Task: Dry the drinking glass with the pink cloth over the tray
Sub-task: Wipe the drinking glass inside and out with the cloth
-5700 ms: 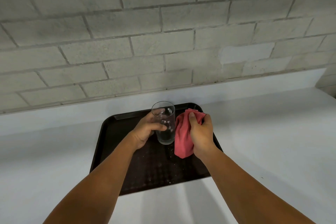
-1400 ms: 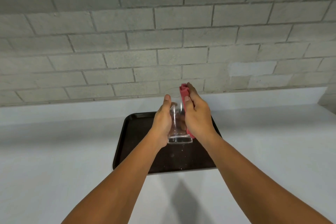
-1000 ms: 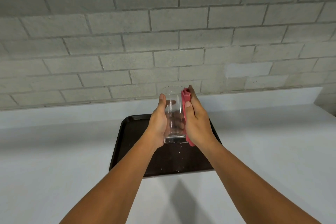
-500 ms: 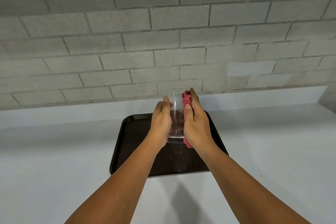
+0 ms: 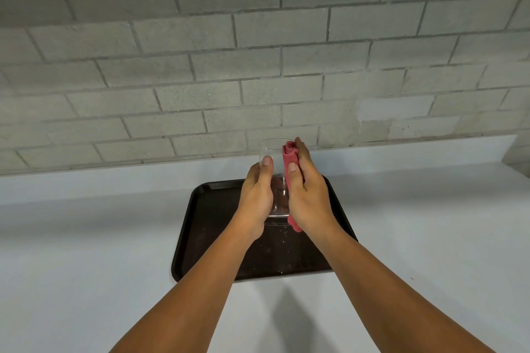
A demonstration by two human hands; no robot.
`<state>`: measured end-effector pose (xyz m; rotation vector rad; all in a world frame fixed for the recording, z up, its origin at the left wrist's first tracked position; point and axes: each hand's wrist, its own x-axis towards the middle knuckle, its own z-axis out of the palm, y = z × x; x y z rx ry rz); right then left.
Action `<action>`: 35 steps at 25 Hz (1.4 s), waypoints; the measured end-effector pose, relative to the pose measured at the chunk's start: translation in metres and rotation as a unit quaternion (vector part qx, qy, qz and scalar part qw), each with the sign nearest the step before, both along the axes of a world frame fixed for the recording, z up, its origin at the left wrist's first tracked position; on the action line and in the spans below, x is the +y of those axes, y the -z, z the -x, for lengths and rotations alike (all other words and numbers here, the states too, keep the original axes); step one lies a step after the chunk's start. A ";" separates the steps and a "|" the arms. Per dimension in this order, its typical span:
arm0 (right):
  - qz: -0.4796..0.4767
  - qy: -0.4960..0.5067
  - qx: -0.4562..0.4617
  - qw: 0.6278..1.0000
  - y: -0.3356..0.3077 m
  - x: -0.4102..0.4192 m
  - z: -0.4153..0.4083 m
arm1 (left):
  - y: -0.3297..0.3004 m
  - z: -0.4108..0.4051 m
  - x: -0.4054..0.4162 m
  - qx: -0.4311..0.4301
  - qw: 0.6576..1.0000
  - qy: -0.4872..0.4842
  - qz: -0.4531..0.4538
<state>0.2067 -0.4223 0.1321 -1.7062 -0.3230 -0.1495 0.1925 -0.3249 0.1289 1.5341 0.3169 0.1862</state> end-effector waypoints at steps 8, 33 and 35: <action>-0.016 -0.008 -0.008 1.000 -0.002 0.002 0.011 | -0.001 -0.006 0.004 -0.045 0.999 0.000 0.017; -0.005 -0.035 -0.042 0.998 -0.002 0.000 0.038 | 0.000 -0.003 0.022 -0.052 0.995 0.029 0.077; -0.039 -0.040 0.003 0.998 -0.004 -0.005 0.031 | 0.001 0.001 0.020 -0.044 0.995 0.034 0.086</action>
